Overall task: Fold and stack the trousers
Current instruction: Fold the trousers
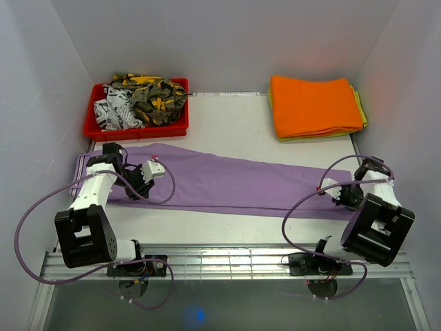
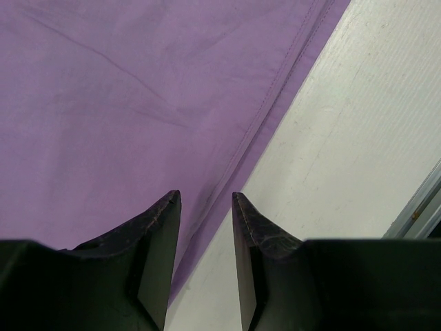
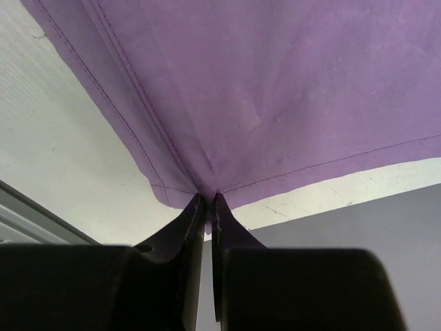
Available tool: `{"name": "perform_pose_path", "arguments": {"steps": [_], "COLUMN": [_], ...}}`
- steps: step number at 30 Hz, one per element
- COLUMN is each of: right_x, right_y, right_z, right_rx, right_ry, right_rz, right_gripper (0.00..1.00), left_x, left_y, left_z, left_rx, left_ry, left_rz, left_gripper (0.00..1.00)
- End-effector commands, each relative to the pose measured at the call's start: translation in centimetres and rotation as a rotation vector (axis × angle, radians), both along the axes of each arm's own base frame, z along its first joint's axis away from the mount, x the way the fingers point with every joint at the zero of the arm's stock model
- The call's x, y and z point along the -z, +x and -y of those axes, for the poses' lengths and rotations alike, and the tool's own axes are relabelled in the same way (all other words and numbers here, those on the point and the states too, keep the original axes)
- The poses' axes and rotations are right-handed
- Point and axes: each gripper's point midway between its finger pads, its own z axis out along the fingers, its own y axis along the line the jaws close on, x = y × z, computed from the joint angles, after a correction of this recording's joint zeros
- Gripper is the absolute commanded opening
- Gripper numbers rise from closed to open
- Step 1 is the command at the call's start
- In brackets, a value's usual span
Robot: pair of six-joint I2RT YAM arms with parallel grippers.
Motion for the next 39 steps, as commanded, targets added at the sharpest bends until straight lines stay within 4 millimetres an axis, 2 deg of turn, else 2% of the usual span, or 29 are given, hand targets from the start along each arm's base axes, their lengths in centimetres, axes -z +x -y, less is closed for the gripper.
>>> {"name": "perform_pose_path", "arguments": {"steps": [1, 2, 3, 4, 5, 13, 18, 24, 31, 36, 39], "right_x": [-0.2, -0.2, -0.1, -0.1, -0.1, -0.2, -1.7, -2.8, -2.7, -2.9, -3.0], "right_y": [-0.1, 0.0, -0.1, -0.1, 0.0, 0.2, 1.1, 1.2, 1.0, 0.9, 0.9], "right_z": [0.2, 0.3, 0.4, 0.5, 0.5, 0.4, 0.0, -0.2, -0.3, -0.3, -0.3], "right_rx": [0.023, 0.022, 0.026, 0.025, 0.026, 0.028, 0.039, 0.036, 0.035, 0.035, 0.035], "right_ry": [-0.002, -0.007, -0.008, -0.013, -0.011, 0.005, 0.039, 0.043, 0.045, 0.041, 0.043], "right_rz": [-0.021, -0.018, -0.026, -0.03, -0.034, -0.042, -0.003, 0.012, 0.008, 0.006, 0.005], "right_gripper": [0.12, 0.2, 0.22, 0.14, 0.1, 0.08, 0.08, 0.08, 0.08, 0.08, 0.08], "left_x": [-1.1, -1.1, -1.0, -1.0, -1.0, -1.2, -1.1, 0.3, 1.8, 4.3, 5.5], "left_y": [0.9, 0.8, 0.8, 0.8, 0.9, 1.2, 0.6, -0.9, -2.0, -2.4, -2.0], "left_z": [0.4, 0.5, 0.5, 0.5, 0.4, 0.4, 0.0, -0.4, -0.7, -1.8, -2.3], "left_rx": [0.012, 0.015, 0.013, 0.013, 0.011, 0.008, 0.019, 0.078, 0.119, 0.118, 0.094], "left_ry": [-0.019, -0.019, -0.02, -0.022, -0.022, -0.019, 0.005, 0.049, 0.072, 0.135, 0.153], "left_rz": [0.046, 0.045, 0.041, 0.041, 0.042, 0.042, 0.035, 0.025, -0.011, -0.039, -0.055], "left_gripper": [0.47, 0.47, 0.48, 0.48, 0.48, 0.48, 0.44, 0.36, 0.44, 0.4, 0.38]}}
